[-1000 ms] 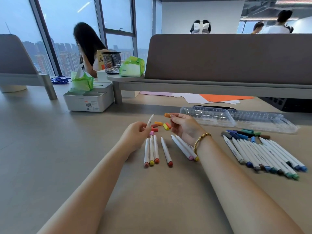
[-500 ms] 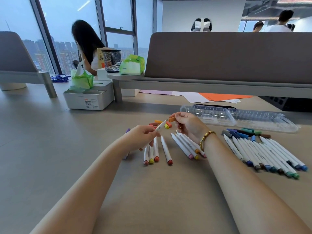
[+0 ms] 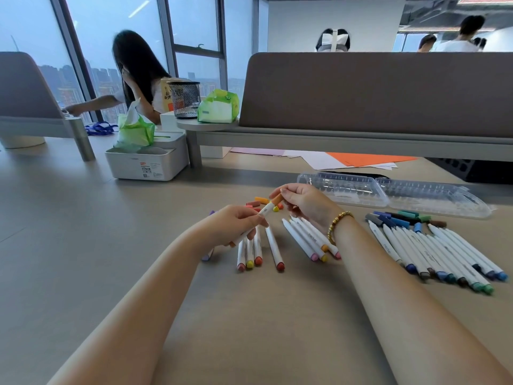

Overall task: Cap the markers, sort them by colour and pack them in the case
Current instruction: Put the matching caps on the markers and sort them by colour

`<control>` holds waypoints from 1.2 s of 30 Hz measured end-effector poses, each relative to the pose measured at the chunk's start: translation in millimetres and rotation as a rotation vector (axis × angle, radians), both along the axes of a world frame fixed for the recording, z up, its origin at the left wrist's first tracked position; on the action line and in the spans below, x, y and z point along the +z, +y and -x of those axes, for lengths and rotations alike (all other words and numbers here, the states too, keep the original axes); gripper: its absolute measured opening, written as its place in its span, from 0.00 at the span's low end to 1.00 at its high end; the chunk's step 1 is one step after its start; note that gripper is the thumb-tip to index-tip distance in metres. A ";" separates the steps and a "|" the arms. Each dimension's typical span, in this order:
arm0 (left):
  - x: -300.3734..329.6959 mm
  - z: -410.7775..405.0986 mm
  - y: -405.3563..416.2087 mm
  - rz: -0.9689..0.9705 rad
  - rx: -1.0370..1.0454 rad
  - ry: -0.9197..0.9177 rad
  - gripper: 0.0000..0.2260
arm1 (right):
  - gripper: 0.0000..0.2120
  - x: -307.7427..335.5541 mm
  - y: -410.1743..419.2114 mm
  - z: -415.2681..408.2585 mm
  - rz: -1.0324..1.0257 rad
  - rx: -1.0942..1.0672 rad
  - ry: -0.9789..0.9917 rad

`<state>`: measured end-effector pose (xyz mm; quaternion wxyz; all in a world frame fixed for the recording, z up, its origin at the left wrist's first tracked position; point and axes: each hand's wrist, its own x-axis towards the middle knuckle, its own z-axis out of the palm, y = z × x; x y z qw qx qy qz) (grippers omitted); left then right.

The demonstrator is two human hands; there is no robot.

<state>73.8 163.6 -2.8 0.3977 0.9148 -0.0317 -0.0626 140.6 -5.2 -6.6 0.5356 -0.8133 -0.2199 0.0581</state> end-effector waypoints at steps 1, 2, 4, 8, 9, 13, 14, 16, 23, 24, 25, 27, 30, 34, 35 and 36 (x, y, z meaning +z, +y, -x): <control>0.3 0.1 -0.6 0.008 0.009 -0.010 0.11 | 0.14 0.3 2.4 1.3 0.006 -0.002 -0.008; 0.3 0.4 -1.8 0.010 0.017 -0.017 0.11 | 0.14 0.0 5.8 2.9 0.001 -0.009 -0.015; -0.9 0.7 -5.2 -0.015 0.028 -0.021 0.13 | 0.14 -0.7 13.8 6.4 -0.011 -0.035 -0.034; -2.1 1.7 -12.1 -0.021 0.056 -0.042 0.15 | 0.14 0.1 21.0 9.6 -0.031 -0.068 -0.068; -1.7 2.0 -13.9 -0.009 0.071 -0.056 0.15 | 0.14 1.1 20.6 10.0 -0.042 -0.066 -0.065; 2.4 0.3 -10.4 0.214 0.209 -0.091 0.15 | 0.14 3.8 25.3 20.0 -0.074 0.022 -0.017; 3.7 -0.7 -7.7 0.266 0.245 -0.078 0.15 | 0.14 2.6 29.1 23.2 -0.083 0.043 -0.006; 4.8 0.4 -5.4 0.293 0.260 -0.031 0.15 | 0.14 0.4 32.5 26.7 -0.089 0.035 0.006; 3.2 -6.7 1.8 -0.046 0.255 -0.032 0.23 | 0.15 14.6 -21.5 1.6 0.055 -0.262 -0.020; -0.1 -9.0 3.3 -0.116 0.272 -0.042 0.22 | 0.14 13.7 -27.0 -0.2 0.127 -0.276 -0.010; -3.7 -10.0 4.5 -0.183 0.286 -0.056 0.20 | 0.14 12.3 -30.5 -1.4 0.201 -0.281 0.007; -10.0 -10.7 5.7 -0.282 0.304 -0.085 0.16 | 0.13 9.8 -33.6 -2.4 0.338 -0.272 0.035; -14.9 -11.3 6.1 -0.351 0.321 -0.106 0.17 | 0.11 9.9 -36.5 -2.1 0.511 -0.240 0.025; -23.2 -14.5 6.8 -0.333 0.377 -0.113 0.14 | 0.10 11.9 -33.4 2.5 0.657 -0.198 0.021; -24.8 -15.1 7.8 -0.336 0.388 -0.118 0.14 | 0.11 12.0 -32.4 3.1 0.682 -0.188 0.023; -25.6 -15.2 8.3 -0.344 0.394 -0.118 0.15 | 0.11 12.1 -31.8 3.6 0.704 -0.183 0.023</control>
